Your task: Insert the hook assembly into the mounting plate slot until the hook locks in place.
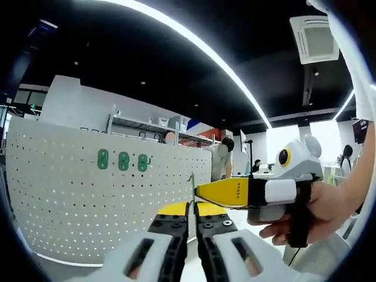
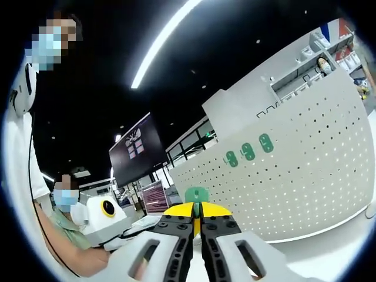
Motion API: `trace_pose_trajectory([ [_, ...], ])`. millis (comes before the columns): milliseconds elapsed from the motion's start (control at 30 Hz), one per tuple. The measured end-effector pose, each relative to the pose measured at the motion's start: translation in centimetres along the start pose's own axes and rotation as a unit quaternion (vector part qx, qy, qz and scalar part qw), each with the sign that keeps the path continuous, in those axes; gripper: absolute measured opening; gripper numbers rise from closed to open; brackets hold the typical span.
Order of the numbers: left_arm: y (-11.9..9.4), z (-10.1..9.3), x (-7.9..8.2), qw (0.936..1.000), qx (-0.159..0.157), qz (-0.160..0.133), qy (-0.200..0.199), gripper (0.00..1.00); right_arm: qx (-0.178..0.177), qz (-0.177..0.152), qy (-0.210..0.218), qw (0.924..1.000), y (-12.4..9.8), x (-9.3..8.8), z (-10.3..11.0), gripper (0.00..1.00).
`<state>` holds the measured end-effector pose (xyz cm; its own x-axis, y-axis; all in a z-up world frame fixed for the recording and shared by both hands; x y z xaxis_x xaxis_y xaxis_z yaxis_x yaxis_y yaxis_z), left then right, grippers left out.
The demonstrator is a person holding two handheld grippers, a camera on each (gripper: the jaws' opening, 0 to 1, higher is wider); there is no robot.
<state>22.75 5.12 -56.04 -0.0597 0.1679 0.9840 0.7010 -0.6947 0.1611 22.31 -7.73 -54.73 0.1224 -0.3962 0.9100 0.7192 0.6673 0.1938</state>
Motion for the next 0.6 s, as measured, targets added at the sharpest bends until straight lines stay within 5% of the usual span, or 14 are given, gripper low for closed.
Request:
trace_pose_trajectory([
  [233, -0.1, -0.2, 0.0, 0.9999, -0.013, 0.010, -0.002, 0.09, 0.002, 0.000, 0.001, 1.0000, -0.2, 0.1, 0.0, 0.00],
  [333, -0.1, -0.3, -0.5, 0.9997, -0.010, 0.022, 0.006, 0.34, 0.005, 0.001, 0.002, 1.0000, -0.2, 0.2, 0.0, 0.00],
  [600, -0.3, 0.5, -1.3, 0.9987, 0.006, 0.050, -0.004, 0.60, 0.005, 0.003, 0.000, 1.0000, -0.3, 0.3, -0.1, 0.00],
])
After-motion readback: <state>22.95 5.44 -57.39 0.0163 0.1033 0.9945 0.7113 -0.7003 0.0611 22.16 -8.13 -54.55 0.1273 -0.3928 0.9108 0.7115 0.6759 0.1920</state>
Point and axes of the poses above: the point that each gripper's makers call its tool centre point, and the gripper's own axes: y roughly forward along the fingers, z roughly to its left, x roughly out of its top, the point moved 9 cm from there along -y, roughly backward along the fingers, and after that the axes turned 1 degree about -y, right-handed, at the moved point
